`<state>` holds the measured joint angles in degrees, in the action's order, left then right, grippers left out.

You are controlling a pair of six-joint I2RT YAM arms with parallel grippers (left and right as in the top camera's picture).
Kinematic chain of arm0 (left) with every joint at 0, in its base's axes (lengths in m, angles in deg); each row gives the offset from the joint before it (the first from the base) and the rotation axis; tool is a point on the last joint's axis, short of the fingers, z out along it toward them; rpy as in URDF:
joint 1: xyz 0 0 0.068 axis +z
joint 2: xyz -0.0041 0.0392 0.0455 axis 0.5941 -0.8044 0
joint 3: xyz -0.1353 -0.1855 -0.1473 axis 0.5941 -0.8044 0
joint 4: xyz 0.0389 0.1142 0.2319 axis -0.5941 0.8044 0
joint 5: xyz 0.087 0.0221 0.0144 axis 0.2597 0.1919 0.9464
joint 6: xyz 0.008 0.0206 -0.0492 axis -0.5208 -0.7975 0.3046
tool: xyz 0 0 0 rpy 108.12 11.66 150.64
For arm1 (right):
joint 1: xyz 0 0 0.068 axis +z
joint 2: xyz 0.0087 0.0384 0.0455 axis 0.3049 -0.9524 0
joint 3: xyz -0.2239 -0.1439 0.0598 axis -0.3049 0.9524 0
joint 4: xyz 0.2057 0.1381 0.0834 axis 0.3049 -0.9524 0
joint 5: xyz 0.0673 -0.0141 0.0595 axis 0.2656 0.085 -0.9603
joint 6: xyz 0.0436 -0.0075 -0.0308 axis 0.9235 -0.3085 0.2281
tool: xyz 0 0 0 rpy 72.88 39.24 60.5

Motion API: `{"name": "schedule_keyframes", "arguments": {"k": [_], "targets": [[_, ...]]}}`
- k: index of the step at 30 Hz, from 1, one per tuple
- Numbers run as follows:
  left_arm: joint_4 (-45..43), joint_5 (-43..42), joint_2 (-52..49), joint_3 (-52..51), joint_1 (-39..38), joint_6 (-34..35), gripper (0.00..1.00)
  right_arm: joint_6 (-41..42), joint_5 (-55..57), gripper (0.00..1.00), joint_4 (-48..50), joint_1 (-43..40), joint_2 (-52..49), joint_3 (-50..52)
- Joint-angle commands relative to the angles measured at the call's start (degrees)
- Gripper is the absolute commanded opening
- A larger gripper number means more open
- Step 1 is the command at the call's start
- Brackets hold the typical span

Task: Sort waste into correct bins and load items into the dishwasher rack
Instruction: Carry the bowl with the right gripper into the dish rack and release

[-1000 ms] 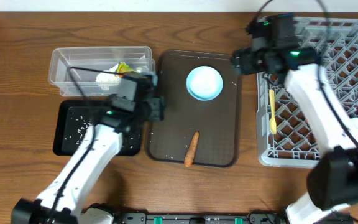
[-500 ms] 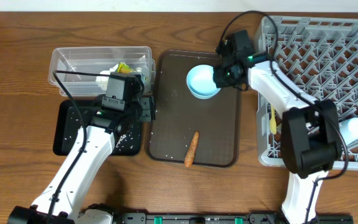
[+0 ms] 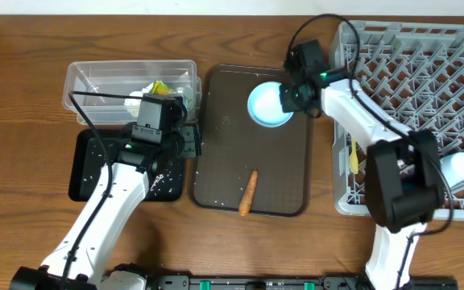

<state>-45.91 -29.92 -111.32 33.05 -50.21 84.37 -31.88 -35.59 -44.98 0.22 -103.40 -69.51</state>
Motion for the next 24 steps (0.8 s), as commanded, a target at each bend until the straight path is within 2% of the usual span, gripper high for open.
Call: {"name": "schedule_keyframes", "arguments": {"k": [1, 5, 11, 15, 16, 20, 24], "targets": [[0.31, 0.11, 0.57, 0.5, 0.2, -0.55, 0.58, -6.03, 9.33, 0.01, 1.29, -2.12, 10.19, -2.25], [0.28, 0.11, 0.57, 0.5, 0.2, -0.55, 0.58, -16.17, 20.74, 0.01, 3.67, -4.33, 15.82, -2.25], [0.07, 0.11, 0.57, 0.52, 0.2, -0.57, 0.58, -32.72, 46.36, 0.01, 12.41, -9.22, 17.81, -2.16], [0.09, 0.11, 0.57, 0.5, 0.2, -0.57, 0.59, -51.8, 50.51, 0.01, 16.0, -14.29, 15.47, -2.1], [0.07, 0.11, 0.57, 0.52, 0.2, -0.57, 0.59, -54.21, 51.76, 0.01, 16.55, -15.39, 14.73, -2.08], [0.09, 0.11, 0.57, 0.5, 0.2, -0.57, 0.59, -57.55, 54.45, 0.01, 18.73, -19.93, 11.8, -2.08], [0.11, 0.09, 0.57, 0.5, 0.2, -0.55, 0.59, -57.46, 53.81, 0.01, 18.69, -23.32, 8.66, -2.08]]}}
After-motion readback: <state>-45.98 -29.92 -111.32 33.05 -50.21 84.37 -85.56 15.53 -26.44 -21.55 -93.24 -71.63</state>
